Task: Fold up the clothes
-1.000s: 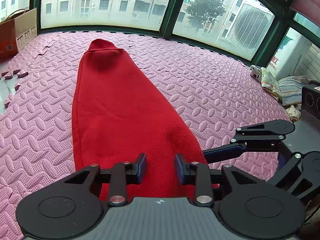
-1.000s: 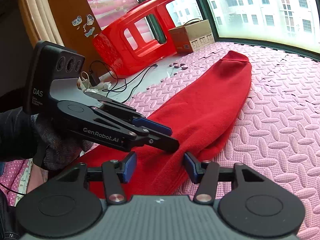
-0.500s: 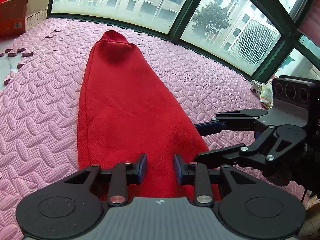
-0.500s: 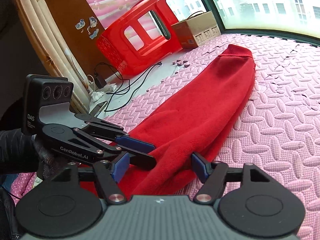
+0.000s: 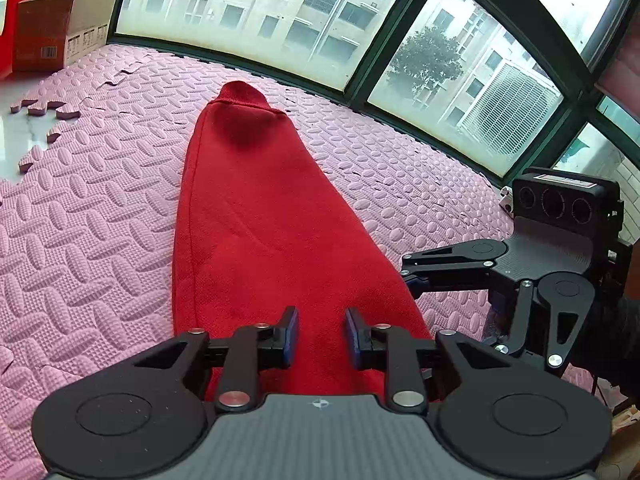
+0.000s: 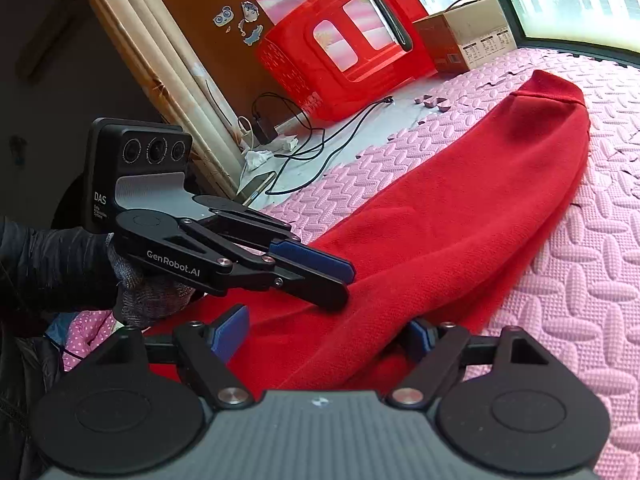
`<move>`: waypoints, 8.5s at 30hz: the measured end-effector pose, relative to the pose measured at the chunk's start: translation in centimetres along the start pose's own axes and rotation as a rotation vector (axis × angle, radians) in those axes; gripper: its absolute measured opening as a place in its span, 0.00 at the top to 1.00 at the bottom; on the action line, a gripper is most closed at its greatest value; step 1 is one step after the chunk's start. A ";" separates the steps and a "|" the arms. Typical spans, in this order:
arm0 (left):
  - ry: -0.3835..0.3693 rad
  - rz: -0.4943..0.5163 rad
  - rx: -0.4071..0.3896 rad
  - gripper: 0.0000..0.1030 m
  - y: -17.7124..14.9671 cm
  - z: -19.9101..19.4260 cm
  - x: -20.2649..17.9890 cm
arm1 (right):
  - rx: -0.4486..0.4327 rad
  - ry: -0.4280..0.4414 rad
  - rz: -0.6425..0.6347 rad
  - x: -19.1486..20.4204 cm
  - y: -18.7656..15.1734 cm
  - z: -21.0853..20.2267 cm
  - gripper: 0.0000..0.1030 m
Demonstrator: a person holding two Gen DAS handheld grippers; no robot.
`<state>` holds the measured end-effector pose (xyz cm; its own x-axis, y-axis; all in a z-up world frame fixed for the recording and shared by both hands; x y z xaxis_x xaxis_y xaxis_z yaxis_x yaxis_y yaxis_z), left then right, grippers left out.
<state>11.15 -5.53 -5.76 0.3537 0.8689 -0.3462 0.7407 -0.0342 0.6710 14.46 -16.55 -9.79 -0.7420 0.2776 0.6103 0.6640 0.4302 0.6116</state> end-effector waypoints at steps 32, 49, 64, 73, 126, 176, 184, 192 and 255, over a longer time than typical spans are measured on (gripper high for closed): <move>0.057 0.094 0.004 0.75 -1.0 -2.1 0.6 | -0.051 -0.414 -0.054 3.4 -1.8 -3.7 0.63; 0.065 0.054 -0.003 0.78 1.8 0.2 4.2 | -0.057 -0.565 0.019 -0.9 1.9 0.2 0.63; 0.065 0.049 0.017 0.83 2.8 1.8 5.9 | -0.192 -0.576 0.194 -8.5 8.0 -2.0 0.68; 0.029 0.072 0.001 0.81 3.6 1.3 4.2 | -0.252 -0.655 0.258 -14.7 12.1 -2.2 0.53; 0.028 -0.039 -0.086 0.79 1.1 -1.2 6.5 | -0.433 -0.340 -0.081 7.4 9.3 -7.3 0.83; -0.024 -0.103 -0.121 0.61 -4.3 -12.5 1.4 | -0.140 -0.293 0.350 11.6 -4.4 -3.0 0.58; -0.084 -0.123 -0.109 0.90 -4.7 -12.6 0.8 | -0.183 -0.167 0.681 8.2 -5.1 -1.6 0.59; -0.158 -0.176 -0.129 0.92 -4.3 -14.6 0.2 | -0.214 -0.138 0.664 10.0 -4.2 -3.5 0.87; -0.206 -0.074 0.066 0.91 -8.8 -8.7 -4.0 | -0.315 -0.628 0.449 -2.1 -3.9 -5.9 0.58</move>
<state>-1.73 -4.44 -4.53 0.4015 0.7515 -0.5236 0.8021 -0.0126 0.5971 13.95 -23.92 -10.47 -0.2524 0.8332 0.4921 0.8344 -0.0701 0.5466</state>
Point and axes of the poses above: each gripper's, at about its wrist camera, not at the fingertips, and z roughly the way its jaws point, x to its left, y to its top, the point moved 8 cm from there along z, roughly the way its jaws point, and after that the axes turned 6 degrees about z, right-handed, at the moved point
